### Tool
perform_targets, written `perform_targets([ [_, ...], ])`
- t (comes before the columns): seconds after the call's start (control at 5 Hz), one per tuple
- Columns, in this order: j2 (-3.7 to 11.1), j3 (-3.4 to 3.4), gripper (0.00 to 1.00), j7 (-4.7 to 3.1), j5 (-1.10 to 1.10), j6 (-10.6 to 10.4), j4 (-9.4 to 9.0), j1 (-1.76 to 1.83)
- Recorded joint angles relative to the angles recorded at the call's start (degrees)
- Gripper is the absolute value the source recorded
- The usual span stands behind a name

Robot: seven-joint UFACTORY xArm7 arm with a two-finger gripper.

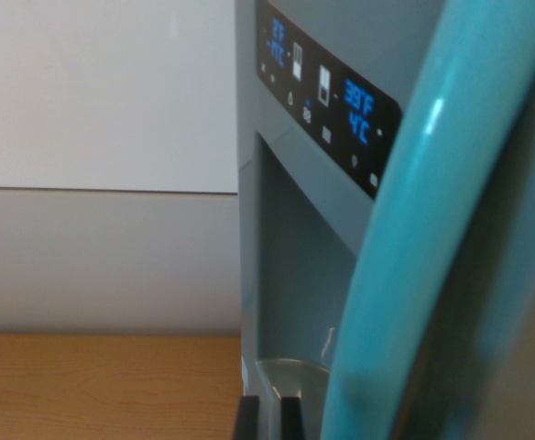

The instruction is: Close fridge door

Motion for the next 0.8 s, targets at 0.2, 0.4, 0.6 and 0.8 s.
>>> perform_targets([
  [0.2,0.00,0.00,1.00,0.00,0.00,0.0,0.00,0.00],
  [0.4,2.11,0.00,1.00,0.00,0.00,0.0,1.80,0.00],
  [0.6,2.11,0.00,1.00,0.00,0.00,0.0,1.80,0.00],
  [0.8,4.17,-0.11,1.00,0.00,0.02,0.0,3.69,0.00],
])
